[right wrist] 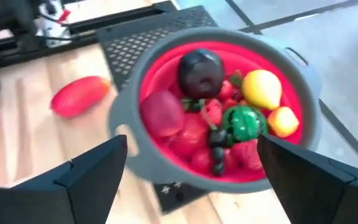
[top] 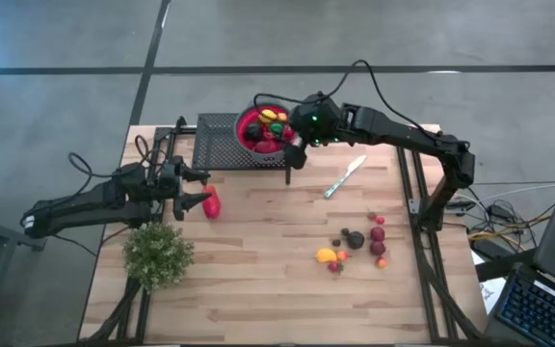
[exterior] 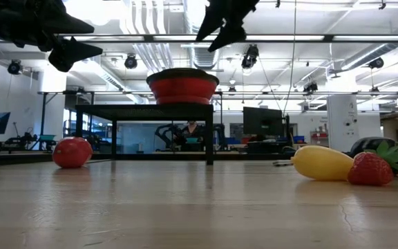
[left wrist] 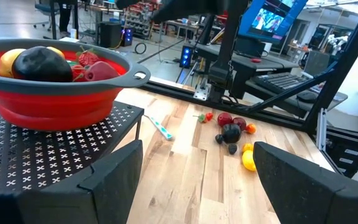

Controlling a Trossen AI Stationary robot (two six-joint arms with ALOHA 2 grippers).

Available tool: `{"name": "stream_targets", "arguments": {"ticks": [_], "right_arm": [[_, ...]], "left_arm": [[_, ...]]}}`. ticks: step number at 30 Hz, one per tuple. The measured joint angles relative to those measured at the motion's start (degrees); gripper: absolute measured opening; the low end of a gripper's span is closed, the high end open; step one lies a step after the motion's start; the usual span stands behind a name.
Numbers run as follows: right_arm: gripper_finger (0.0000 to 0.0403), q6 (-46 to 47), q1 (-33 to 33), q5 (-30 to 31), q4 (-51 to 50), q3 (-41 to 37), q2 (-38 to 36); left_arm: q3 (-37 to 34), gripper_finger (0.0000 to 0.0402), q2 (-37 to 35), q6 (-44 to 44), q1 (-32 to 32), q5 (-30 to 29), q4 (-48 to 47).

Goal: Pick & Place Fruit
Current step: Put the yellow mango into the red gray strainer bowl on the shelf

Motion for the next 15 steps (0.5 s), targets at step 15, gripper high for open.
{"name": "stream_targets", "arguments": {"ticks": [15], "right_arm": [[0.0287,0.62,13.04,0.2,-8.9,0.48,-5.98]], "left_arm": [[0.0,0.0312,0.0,0.01,-0.02,0.0,-0.02]]}}
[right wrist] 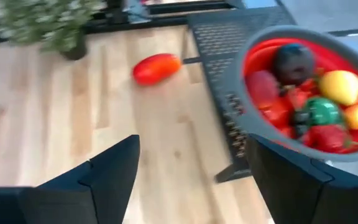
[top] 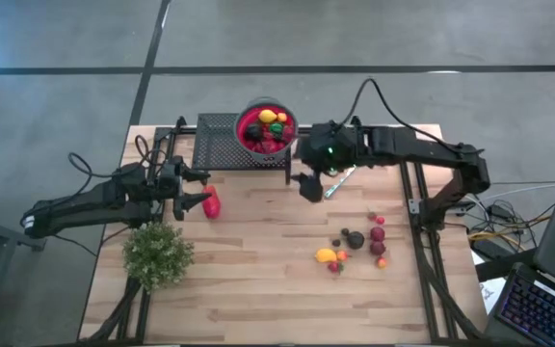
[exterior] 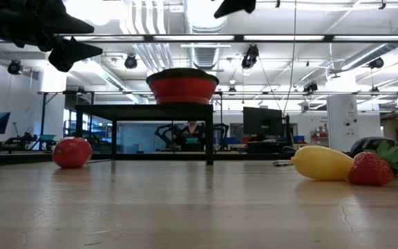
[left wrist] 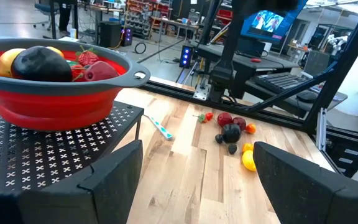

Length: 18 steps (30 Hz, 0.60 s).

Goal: Pick & Place Fruit
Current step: Put the yellow mango into the red gray strainer bowl on the shelf

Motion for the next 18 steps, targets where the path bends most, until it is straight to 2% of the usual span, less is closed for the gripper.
{"name": "stream_targets", "arguments": {"ticks": [9,18], "right_arm": [[0.0252,5.89,10.41,2.53,-8.11,-0.2,-0.99],[0.0221,10.58,19.2,5.51,-10.09,-2.62,-1.1]], "left_arm": [[0.0,0.0312,0.0,0.01,0.0,0.0,-0.01],[-0.01,0.0312,0.0,0.0,0.0,0.0,0.0]]}}
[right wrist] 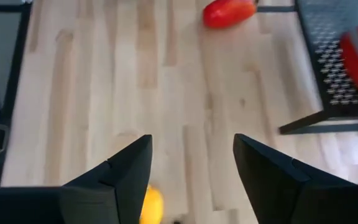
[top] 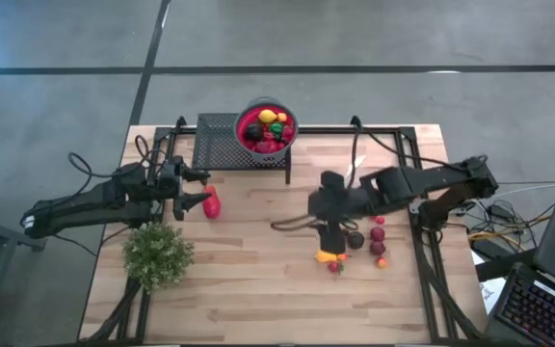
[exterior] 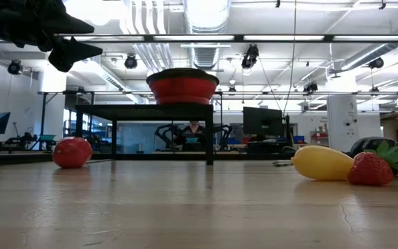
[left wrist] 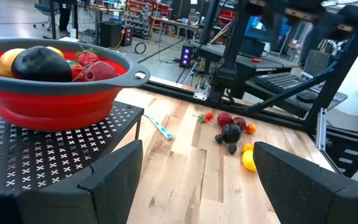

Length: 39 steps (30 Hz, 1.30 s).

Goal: Pick & Place Fruit
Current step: Put the yellow mango into the red gray strainer bowl on the shelf

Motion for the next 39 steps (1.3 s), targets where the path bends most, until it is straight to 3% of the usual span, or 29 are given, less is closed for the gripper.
{"name": "stream_targets", "arguments": {"ticks": [11,20,29,39], "right_arm": [[0.0203,3.32,8.13,-0.08,0.82,-7.4,0.0],[0.0188,7.25,10.55,-0.49,2.31,-13.53,0.02],[0.0173,7.56,11.63,-0.9,12.78,-24.33,0.02],[0.0226,11.76,11.59,-1.73,15.85,-31.29,0.02]], "left_arm": [[0.01,0.0312,0.0,-0.01,0.0,0.0,-0.01],[0.01,0.0312,0.0,-0.01,0.01,0.0,-0.01],[0.0,0.0312,0.0,0.01,0.01,0.0,0.02],[0.0,0.0312,0.0,0.01,-0.01,0.0,0.02]]}}
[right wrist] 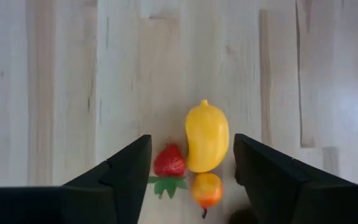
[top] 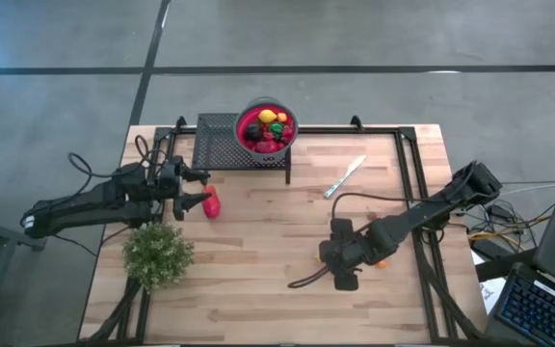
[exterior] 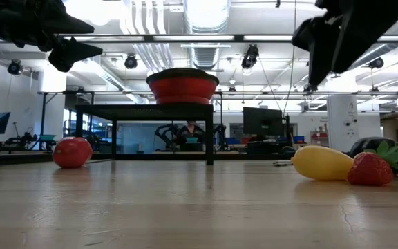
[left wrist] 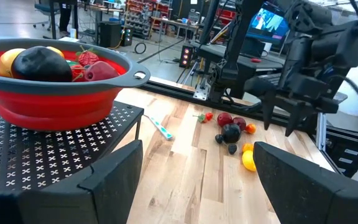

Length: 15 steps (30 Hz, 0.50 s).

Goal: Pick & Place Fruit
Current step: Put the yellow mango into the red gray strainer bowl on the shelf

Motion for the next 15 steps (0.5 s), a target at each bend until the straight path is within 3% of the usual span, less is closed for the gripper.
{"name": "stream_targets", "arguments": {"ticks": [6,15], "right_arm": [[0.0262,0.31,0.0,0.0,7.47,-5.31,0.0],[0.0278,0.1,-2.06,0.06,17.64,-13.57,0.0]], "left_arm": [[0.0,0.0312,0.0,0.0,0.01,0.0,-0.01],[0.0,0.0312,0.0,0.0,0.0,0.0,0.0]]}}
